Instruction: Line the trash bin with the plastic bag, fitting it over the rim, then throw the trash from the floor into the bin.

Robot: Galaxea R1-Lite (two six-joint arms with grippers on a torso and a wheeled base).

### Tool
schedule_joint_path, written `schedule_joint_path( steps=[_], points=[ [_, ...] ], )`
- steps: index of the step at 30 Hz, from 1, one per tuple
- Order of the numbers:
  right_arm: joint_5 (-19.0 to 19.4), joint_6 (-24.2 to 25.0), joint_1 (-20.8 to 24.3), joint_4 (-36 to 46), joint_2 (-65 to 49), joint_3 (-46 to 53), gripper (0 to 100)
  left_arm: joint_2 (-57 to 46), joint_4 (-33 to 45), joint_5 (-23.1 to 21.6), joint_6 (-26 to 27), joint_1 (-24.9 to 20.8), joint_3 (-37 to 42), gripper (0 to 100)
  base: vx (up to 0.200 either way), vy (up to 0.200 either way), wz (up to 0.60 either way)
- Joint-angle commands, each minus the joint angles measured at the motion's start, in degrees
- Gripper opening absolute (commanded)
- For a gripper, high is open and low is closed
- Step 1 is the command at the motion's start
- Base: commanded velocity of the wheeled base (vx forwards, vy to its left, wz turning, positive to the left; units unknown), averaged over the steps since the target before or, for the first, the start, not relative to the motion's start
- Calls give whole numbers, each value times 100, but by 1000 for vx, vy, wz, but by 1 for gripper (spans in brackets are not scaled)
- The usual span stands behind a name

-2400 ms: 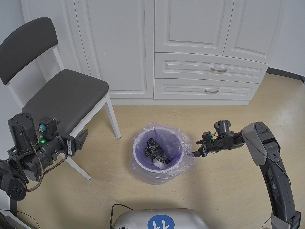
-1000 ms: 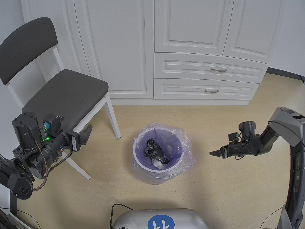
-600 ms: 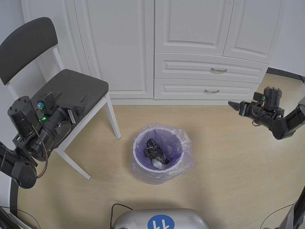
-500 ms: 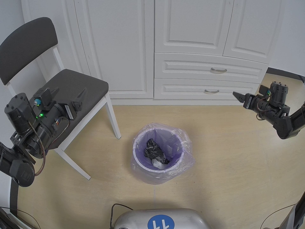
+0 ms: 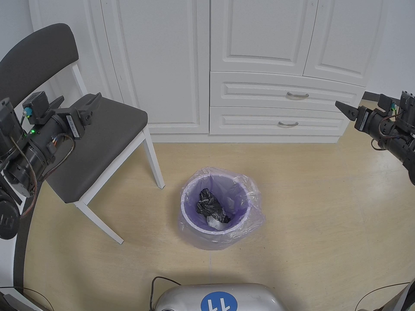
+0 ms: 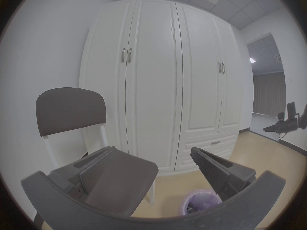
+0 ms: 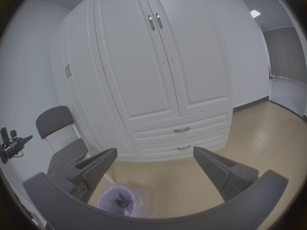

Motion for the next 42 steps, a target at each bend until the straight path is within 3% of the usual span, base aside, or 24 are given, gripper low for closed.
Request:
schedule_joint_path(
  steps=[1, 6, 11, 20, 26, 30, 42],
  points=[
    [219, -339, -75, 1490, -1413, -290, 100, -1406, 1809, 2, 148, -3, -636, 100, 0, 0, 0],
    [219, -761, -127, 2755, -2072, -527, 100, -2277, 3769, -16, 192, -29, -988, 100, 0, 0, 0],
    [227, -946, -127, 3335, -2502, -641, 100, -2487, 4753, 90, 184, 23, -1453, 100, 0, 0, 0],
    [245, -946, -119, 3318, -2968, -747, 100, -2901, 5245, 582, 228, 14, -1998, 100, 0, 0, 0],
    [236, -928, -127, 3291, -3416, -852, 100, -3366, 5711, 538, 272, 85, -2244, 100, 0, 0, 0],
    [245, -937, -162, 3291, -3812, -808, 100, -3656, 5755, 433, 254, 603, -2253, 100, 0, 0, 0],
    [192, -875, -162, 3309, -4805, -905, 100, -4395, 5790, 230, 272, 718, -2385, 100, 0, 0, 0]
  ],
)
